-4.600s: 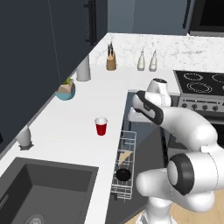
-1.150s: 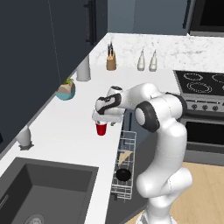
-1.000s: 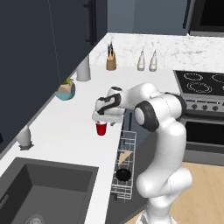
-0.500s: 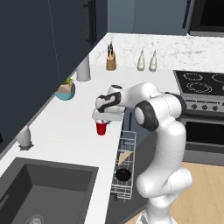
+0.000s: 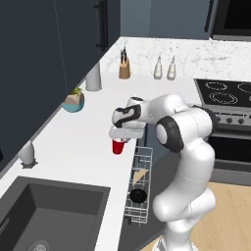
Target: Pick up the cup and bowl from the counter, place them in the dishwasher, and close the dishwasher door.
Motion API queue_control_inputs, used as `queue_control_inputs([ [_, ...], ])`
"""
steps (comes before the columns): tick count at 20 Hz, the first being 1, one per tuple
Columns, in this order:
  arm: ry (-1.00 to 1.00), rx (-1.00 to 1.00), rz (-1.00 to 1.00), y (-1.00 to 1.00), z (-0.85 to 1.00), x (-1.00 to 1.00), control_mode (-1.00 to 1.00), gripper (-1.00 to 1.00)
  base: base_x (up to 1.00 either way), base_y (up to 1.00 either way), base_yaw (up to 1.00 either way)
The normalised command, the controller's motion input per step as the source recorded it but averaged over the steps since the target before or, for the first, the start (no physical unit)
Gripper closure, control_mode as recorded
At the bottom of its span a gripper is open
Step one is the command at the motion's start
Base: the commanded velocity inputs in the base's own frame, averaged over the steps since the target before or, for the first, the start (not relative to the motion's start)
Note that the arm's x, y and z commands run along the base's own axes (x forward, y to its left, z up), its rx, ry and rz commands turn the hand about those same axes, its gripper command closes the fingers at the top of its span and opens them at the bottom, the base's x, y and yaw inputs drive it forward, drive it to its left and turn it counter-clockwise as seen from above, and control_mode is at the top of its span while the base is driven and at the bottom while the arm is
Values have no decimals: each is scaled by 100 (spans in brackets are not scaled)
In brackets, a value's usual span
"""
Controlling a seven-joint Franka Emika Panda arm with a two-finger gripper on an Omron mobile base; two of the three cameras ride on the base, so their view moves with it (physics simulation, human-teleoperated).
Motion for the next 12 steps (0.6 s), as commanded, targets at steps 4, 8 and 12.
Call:
queue_control_inputs([
  [4, -6, 7, 0, -98, 6, -86, -100, 100, 0, 0, 0],
  [8, -8, 13, 0, -100, 31, -69, -100, 100, 0, 0, 0],
  [12, -4, 12, 0, -95, 18, -40, -100, 100, 0, 0, 0],
])
